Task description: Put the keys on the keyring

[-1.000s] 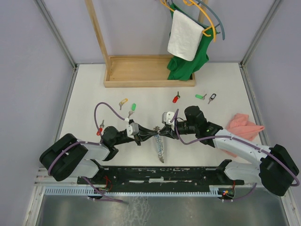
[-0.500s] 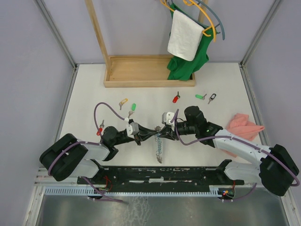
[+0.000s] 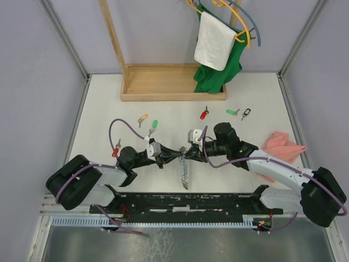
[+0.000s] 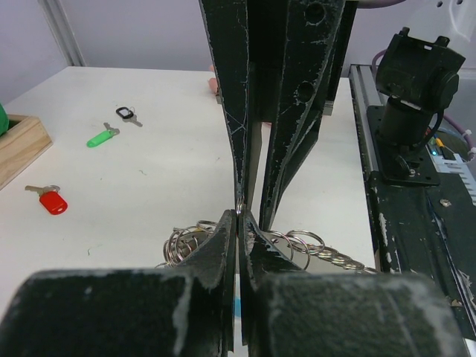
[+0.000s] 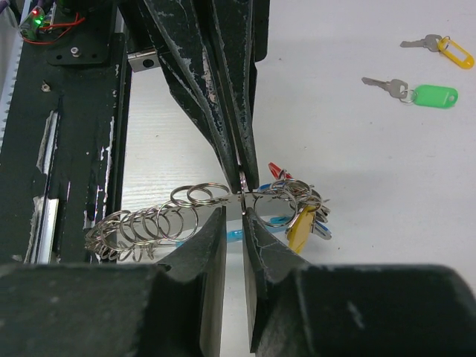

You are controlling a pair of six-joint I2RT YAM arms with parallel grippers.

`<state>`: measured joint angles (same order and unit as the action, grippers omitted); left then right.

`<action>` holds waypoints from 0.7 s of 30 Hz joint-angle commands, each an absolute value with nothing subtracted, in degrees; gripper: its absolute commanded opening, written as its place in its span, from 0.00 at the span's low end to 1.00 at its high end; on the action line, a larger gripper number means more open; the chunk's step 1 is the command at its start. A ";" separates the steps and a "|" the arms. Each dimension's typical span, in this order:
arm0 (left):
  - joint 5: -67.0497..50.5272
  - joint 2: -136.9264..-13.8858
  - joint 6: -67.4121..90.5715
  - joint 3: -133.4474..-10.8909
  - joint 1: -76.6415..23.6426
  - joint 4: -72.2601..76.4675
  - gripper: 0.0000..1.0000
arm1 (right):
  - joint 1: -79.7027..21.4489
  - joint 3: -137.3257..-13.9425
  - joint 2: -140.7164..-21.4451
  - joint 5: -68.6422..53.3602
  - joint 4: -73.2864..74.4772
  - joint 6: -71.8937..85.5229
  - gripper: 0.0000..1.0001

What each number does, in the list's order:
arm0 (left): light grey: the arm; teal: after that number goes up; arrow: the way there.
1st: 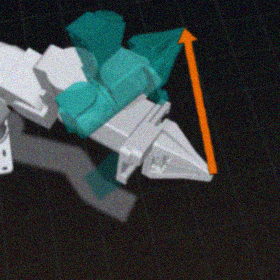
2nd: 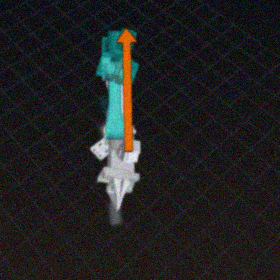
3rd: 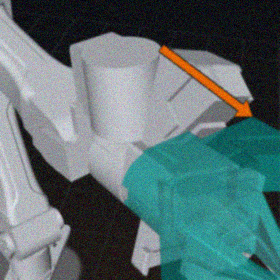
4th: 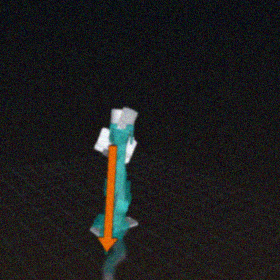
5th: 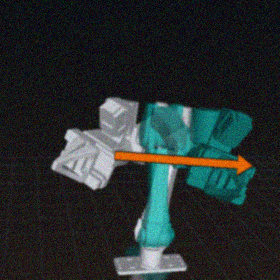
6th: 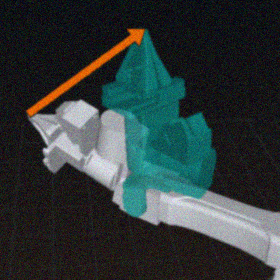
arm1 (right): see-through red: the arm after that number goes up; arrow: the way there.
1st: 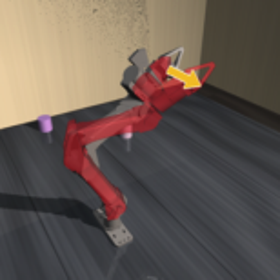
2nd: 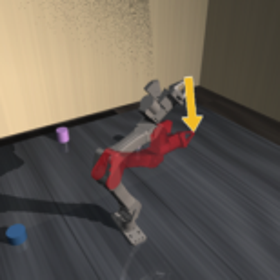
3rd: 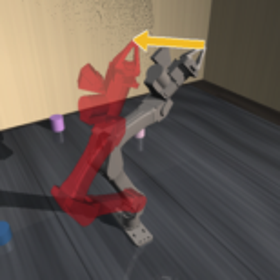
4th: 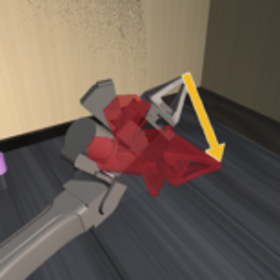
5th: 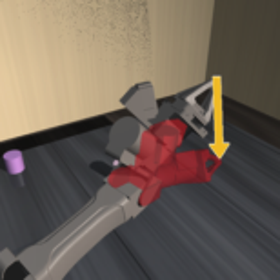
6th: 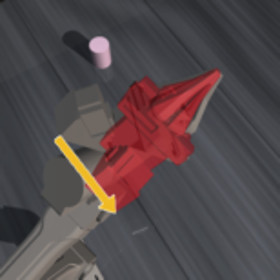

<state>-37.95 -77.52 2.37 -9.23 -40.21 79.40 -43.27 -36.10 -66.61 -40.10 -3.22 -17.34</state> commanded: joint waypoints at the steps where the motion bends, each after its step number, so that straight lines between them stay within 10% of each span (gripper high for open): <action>1: -38.96 -76.70 3.03 -9.84 -39.99 84.28 0.03 | -43.46 -39.41 -67.50 -42.10 -7.43 -15.86 0.20; 21: -41.26 -77.34 3.87 -9.85 -39.98 85.83 0.03 | -43.38 -40.16 -68.34 -43.05 -9.31 -14.61 0.20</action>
<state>-39.59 -77.54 2.39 -9.23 -39.88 80.01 -43.07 -36.95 -68.49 -40.10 -4.27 -15.20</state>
